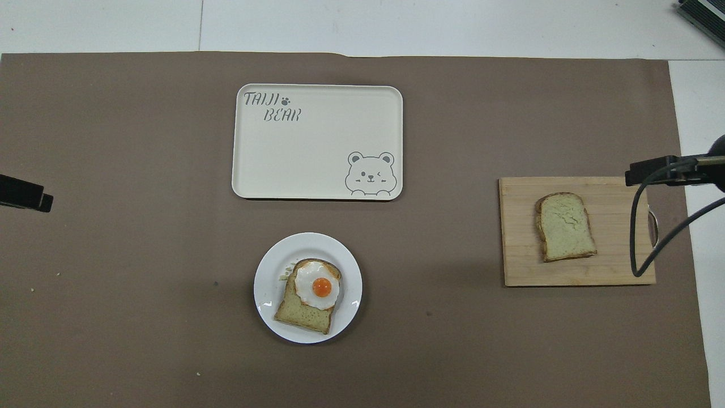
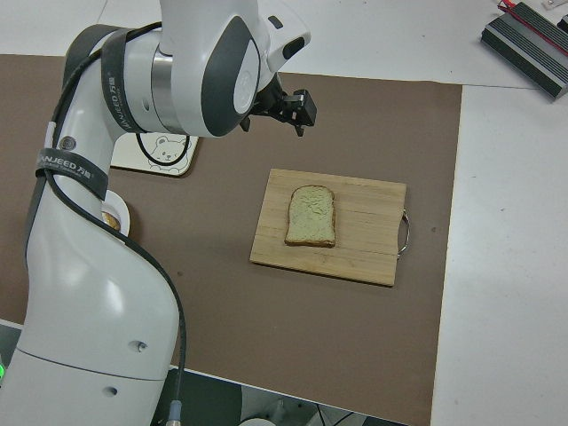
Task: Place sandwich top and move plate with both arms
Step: 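Reach the right gripper to the bread slice on the wooden board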
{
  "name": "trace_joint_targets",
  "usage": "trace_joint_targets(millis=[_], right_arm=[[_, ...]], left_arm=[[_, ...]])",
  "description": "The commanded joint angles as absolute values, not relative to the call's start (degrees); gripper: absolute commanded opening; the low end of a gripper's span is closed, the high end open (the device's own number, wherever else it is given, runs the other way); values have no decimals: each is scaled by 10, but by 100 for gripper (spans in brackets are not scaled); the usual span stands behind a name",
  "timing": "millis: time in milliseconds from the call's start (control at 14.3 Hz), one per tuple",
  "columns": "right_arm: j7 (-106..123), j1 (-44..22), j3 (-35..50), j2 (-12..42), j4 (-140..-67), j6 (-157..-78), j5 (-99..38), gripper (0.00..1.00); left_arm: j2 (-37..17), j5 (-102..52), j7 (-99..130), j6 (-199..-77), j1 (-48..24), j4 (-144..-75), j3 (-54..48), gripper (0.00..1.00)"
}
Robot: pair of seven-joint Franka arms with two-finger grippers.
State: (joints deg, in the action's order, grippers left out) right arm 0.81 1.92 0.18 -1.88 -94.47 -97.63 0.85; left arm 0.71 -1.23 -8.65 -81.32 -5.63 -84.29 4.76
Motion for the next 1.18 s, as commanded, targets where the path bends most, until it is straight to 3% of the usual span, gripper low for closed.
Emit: trace_joint_targets(millis=[0,418,767,1115], right_arm=[[21,27,6,-11,-962,-998,11,100],[161,71,5,-4,-1038,-1092,-12,100],[180,79,5,49,-1044,-1126,-13,100],[195,88,5,66,-1077,-1155,-13,100]], left_arm=[[11,-18,-88,-810,-57,-846,51,100],[11,-18,-88,-810,-57,-846,51,100],[11,-17,-88,-810,-57,-846,51,100],[11,-17,-88,-810,-57,-846,51,100]])
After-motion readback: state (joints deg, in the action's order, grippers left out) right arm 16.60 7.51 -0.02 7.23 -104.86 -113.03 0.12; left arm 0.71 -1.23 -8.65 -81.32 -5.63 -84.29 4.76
